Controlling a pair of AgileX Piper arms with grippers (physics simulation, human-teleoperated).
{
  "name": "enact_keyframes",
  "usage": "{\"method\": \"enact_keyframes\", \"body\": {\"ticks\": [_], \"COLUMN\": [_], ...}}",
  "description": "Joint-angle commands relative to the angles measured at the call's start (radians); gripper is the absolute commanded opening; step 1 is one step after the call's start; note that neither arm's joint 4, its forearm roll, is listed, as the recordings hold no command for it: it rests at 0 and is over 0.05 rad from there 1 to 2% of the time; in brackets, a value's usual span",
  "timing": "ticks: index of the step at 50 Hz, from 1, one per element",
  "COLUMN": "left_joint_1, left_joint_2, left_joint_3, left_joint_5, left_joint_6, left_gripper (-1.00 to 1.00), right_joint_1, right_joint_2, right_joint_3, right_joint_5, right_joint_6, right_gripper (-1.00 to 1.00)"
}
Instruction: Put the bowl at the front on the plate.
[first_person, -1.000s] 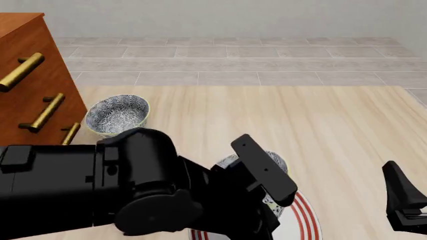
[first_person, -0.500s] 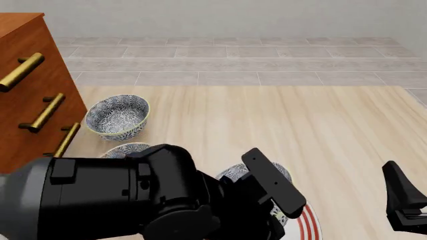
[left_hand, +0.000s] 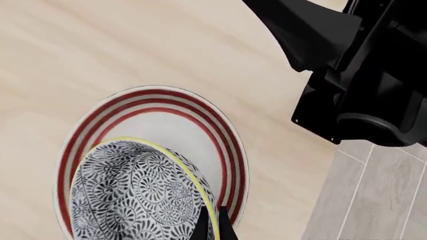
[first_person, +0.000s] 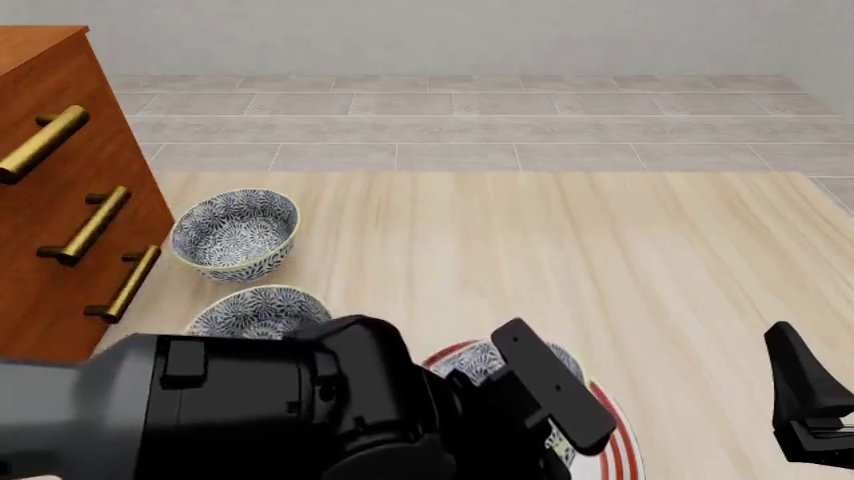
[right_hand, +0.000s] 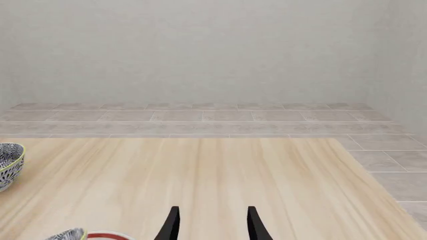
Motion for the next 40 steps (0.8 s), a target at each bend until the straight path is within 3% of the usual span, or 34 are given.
{"method": "enact_keyframes", "body": {"ticks": [1,16,17,40], "left_joint_1": [-0.006,0.000,0.004,-0.019], "left_joint_2": [0.021,0.027,0.023,-0.009], "left_joint_3": [0.005,0.014,0.015,-0.036], "left_joint_5": [-0.022,-0.034,-0.033,0.030], "left_joint_6": [-0.002,-0.007,-0.005,-0.028], "left_gripper": [-1.00,-1.00,1.00,1.00], "right_joint_1": [0.000,0.000,0.000,0.000], "right_joint_2": [0.000,0.000,0.000,0.000], "right_joint_3": [0.002,0.002,0.002,0.002], "right_joint_5": [-0.003,-0.003,-0.003,-0.002], "right_joint_6": [0.000,0.000,0.000,0.000], "right_gripper": [1.00,1.00,1.00,1.00]}}
